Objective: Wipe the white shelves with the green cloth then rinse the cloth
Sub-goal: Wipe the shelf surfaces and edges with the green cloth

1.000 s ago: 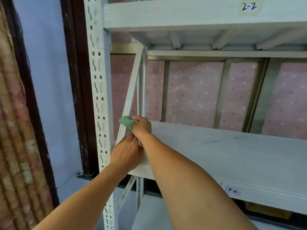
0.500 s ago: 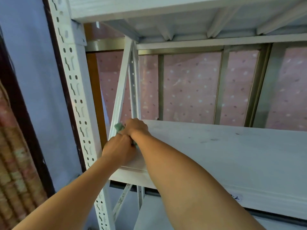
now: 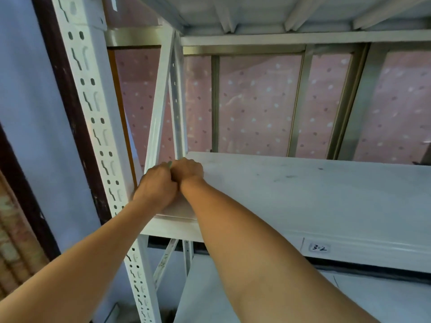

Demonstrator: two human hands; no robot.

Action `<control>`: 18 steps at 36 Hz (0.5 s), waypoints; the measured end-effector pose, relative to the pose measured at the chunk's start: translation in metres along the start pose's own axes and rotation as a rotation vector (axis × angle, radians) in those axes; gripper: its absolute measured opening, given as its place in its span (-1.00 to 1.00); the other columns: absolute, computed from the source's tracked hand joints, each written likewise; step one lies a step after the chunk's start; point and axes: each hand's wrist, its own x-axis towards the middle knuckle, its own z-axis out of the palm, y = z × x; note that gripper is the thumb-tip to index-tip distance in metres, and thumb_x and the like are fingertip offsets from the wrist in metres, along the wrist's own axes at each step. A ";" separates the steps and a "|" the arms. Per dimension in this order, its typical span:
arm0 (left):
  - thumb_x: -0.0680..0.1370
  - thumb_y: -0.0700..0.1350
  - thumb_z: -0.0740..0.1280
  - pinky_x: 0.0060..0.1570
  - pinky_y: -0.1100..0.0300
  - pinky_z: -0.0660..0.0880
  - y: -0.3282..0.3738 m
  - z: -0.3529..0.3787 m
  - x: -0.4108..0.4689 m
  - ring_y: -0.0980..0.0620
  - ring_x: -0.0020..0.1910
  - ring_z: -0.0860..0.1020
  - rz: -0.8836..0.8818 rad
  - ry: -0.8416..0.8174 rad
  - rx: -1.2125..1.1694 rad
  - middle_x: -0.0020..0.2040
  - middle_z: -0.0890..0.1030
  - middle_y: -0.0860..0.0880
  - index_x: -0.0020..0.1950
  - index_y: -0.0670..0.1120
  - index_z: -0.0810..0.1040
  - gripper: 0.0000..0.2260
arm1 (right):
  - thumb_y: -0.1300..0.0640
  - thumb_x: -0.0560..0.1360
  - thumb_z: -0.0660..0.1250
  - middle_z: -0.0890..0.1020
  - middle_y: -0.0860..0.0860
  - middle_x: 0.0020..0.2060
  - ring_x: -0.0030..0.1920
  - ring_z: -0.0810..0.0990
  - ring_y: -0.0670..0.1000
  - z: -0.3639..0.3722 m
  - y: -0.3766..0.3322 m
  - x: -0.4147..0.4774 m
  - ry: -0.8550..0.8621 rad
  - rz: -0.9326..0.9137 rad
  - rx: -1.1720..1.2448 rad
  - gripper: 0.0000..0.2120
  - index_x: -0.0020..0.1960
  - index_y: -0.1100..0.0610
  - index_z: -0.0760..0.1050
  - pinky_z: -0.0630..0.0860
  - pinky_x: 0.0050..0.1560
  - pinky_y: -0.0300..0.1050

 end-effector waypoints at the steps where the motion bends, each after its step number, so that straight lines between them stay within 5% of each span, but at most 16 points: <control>1: 0.52 -0.28 0.22 0.00 0.01 0.54 -0.002 -0.001 0.002 -0.17 0.00 0.55 -0.025 0.014 -0.031 -0.05 0.54 -0.11 0.07 -0.14 0.49 -0.84 | 0.12 0.66 0.13 0.64 0.06 0.09 0.08 0.63 0.11 0.000 -0.001 -0.001 -0.022 -0.006 -0.029 -0.73 0.19 0.09 0.58 0.40 -0.06 -0.10; 5: 0.53 -0.26 0.25 0.07 0.00 0.55 -0.005 -0.001 0.015 -0.23 0.03 0.56 -0.080 0.057 -0.126 0.03 0.58 -0.15 0.16 -0.11 0.56 -0.76 | 0.10 0.67 0.12 0.59 0.03 0.20 0.21 0.57 0.08 -0.003 0.000 -0.003 -0.101 0.020 -0.061 -0.70 0.33 0.07 0.49 0.40 0.11 -0.09; 10: 0.56 -0.21 0.25 0.00 0.03 0.57 -0.010 0.009 0.029 -0.14 -0.10 0.56 -0.030 -0.114 0.065 -0.01 0.61 -0.13 0.08 -0.10 0.58 -0.83 | 0.03 0.64 0.14 0.55 0.02 0.28 0.28 0.51 0.07 -0.001 0.003 0.003 -0.218 0.046 -0.141 -0.64 0.41 0.01 0.42 0.32 0.26 -0.08; 13: 0.59 -0.18 0.22 -0.03 0.03 0.58 -0.011 0.014 0.030 -0.10 -0.16 0.56 -0.040 -0.182 0.153 -0.09 0.58 -0.09 0.12 -0.10 0.58 -0.82 | -0.07 0.64 0.05 0.38 0.09 0.44 0.44 0.31 0.13 0.000 0.009 0.003 -0.245 0.069 -0.202 -0.50 0.55 -0.01 0.21 0.14 0.44 0.04; 18: 0.58 -0.19 0.17 -0.13 0.08 0.51 0.000 0.020 0.037 -0.11 -0.10 0.54 0.043 -0.223 0.192 0.04 0.60 -0.08 0.31 0.01 0.50 -0.68 | -0.13 0.61 0.10 0.07 0.14 0.59 0.56 0.02 0.21 -0.021 0.036 -0.004 -0.339 0.137 0.090 -0.33 0.63 -0.01 -0.06 -0.01 0.50 0.15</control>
